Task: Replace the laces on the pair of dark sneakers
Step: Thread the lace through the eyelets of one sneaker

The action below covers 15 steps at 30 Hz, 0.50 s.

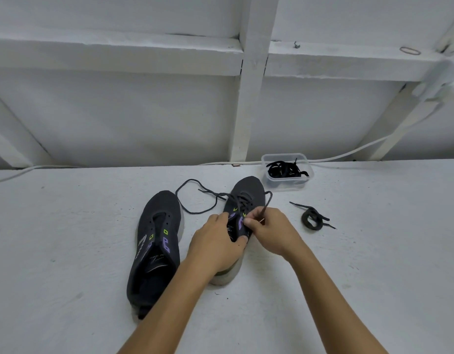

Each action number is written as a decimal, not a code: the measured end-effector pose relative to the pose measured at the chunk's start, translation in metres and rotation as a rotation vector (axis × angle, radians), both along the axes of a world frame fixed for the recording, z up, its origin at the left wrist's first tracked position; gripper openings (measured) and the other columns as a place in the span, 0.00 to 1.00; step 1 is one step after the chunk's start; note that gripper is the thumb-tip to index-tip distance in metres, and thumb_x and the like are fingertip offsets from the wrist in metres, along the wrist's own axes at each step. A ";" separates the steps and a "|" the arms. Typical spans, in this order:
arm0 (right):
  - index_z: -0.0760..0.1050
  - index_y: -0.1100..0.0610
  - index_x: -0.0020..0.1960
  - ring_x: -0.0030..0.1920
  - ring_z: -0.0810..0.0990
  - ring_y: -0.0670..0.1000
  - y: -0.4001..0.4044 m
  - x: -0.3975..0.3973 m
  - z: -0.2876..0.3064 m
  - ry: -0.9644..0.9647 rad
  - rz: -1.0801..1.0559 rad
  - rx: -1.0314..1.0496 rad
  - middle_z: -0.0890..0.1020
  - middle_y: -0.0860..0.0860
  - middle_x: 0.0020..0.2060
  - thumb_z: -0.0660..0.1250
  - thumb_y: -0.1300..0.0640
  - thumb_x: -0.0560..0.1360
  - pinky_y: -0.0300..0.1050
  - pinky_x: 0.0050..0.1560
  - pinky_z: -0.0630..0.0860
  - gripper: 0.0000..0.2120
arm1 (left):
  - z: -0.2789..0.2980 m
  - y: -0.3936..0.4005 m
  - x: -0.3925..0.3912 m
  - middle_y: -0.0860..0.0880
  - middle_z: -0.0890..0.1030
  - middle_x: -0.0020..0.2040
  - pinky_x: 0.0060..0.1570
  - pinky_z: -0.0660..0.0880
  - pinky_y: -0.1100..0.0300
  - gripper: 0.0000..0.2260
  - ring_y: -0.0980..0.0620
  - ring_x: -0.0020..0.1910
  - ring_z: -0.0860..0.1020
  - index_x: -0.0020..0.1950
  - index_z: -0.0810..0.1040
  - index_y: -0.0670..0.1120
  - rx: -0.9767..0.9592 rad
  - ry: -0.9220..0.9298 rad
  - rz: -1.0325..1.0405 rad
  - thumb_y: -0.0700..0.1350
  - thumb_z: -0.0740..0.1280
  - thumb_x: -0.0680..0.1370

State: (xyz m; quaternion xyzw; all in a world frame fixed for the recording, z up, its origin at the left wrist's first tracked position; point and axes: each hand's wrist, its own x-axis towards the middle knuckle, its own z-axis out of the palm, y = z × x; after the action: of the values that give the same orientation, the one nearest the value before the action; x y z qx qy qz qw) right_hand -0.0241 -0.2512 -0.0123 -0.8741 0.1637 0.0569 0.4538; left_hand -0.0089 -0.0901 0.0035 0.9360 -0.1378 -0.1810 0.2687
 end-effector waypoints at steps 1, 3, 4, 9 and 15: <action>0.78 0.53 0.44 0.39 0.78 0.41 -0.003 0.003 0.001 -0.030 -0.015 -0.073 0.81 0.45 0.38 0.66 0.57 0.80 0.35 0.37 0.69 0.06 | 0.000 0.000 0.000 0.51 0.73 0.65 0.58 0.73 0.55 0.24 0.48 0.60 0.75 0.71 0.68 0.51 0.000 0.004 0.000 0.61 0.64 0.78; 0.74 0.52 0.44 0.41 0.77 0.41 -0.013 0.008 0.004 -0.146 -0.188 -0.105 0.79 0.44 0.40 0.64 0.58 0.81 0.34 0.37 0.68 0.08 | 0.001 0.000 0.001 0.51 0.72 0.66 0.59 0.72 0.55 0.26 0.48 0.61 0.74 0.72 0.67 0.51 0.008 0.014 -0.006 0.61 0.64 0.78; 0.74 0.51 0.44 0.43 0.78 0.43 -0.017 0.010 0.005 -0.211 -0.303 -0.091 0.79 0.44 0.41 0.64 0.58 0.81 0.36 0.39 0.69 0.08 | 0.000 0.000 0.001 0.51 0.72 0.66 0.59 0.72 0.55 0.26 0.48 0.62 0.74 0.73 0.67 0.51 0.009 0.019 -0.010 0.61 0.64 0.78; 0.70 0.52 0.56 0.49 0.75 0.47 -0.012 -0.001 -0.009 -0.189 -0.450 -0.203 0.75 0.46 0.50 0.76 0.48 0.74 0.44 0.46 0.70 0.19 | 0.000 0.001 0.001 0.51 0.72 0.66 0.59 0.71 0.55 0.25 0.48 0.62 0.74 0.72 0.67 0.51 0.008 0.009 -0.007 0.61 0.64 0.78; 0.77 0.51 0.42 0.36 0.80 0.46 0.007 -0.010 -0.011 -0.098 -0.332 0.123 0.82 0.46 0.33 0.72 0.39 0.73 0.39 0.36 0.71 0.15 | 0.000 -0.001 0.000 0.51 0.74 0.62 0.54 0.72 0.56 0.22 0.48 0.58 0.76 0.67 0.70 0.51 0.013 -0.008 -0.010 0.61 0.64 0.78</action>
State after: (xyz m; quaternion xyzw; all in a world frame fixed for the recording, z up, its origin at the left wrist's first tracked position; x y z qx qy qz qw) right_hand -0.0337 -0.2439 -0.0233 -0.8075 0.2798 -0.0515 0.5168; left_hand -0.0085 -0.0908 0.0037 0.9378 -0.1422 -0.1793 0.2610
